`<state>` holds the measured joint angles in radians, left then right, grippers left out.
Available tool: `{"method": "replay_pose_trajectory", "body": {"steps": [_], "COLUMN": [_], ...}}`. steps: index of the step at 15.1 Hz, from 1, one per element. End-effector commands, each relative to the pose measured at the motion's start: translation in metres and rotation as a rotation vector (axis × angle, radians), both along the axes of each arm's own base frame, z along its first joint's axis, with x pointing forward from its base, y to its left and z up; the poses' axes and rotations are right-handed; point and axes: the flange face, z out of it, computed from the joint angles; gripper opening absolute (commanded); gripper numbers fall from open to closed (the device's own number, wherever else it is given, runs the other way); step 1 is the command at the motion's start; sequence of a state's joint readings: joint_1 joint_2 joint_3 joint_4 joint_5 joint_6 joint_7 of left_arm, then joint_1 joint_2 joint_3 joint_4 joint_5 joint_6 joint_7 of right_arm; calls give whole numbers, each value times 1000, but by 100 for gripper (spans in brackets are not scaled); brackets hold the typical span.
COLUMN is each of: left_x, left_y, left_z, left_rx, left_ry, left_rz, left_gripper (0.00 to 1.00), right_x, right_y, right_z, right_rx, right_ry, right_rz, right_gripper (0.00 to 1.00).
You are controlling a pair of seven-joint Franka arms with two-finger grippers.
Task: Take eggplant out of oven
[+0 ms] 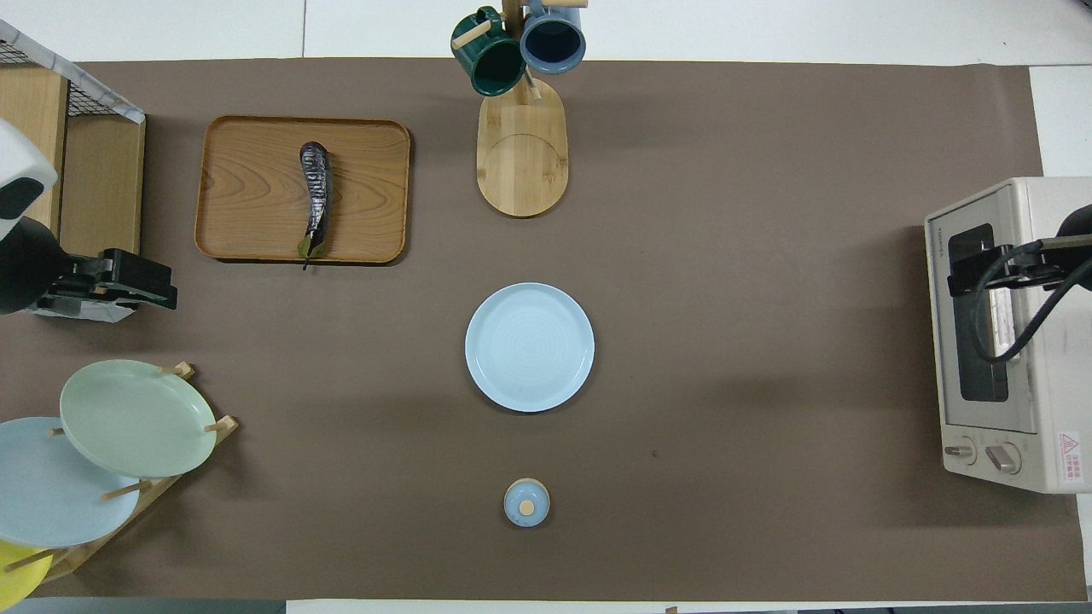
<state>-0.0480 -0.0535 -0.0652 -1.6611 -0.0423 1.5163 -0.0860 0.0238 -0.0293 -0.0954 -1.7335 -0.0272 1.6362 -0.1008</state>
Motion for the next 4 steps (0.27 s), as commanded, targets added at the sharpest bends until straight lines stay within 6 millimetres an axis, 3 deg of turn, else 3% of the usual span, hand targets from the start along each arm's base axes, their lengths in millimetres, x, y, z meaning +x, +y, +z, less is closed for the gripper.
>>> {"method": "replay_pose_trajectory", "body": {"steps": [1,4], "left_x": [-2,-1], "left_y": [1,2], "left_z": [5,5], "left_rx": [20,18], "left_ry": [11,8], "left_rz": [-6,-3], "left_gripper": [100,100], "right_x": [2,3], "right_y": [1,2], "right_z": [4,15], "right_rx": [28,21], "right_ry": [-16,-21], "right_rz": [-21,-20], "right_gripper": [100,100]}}
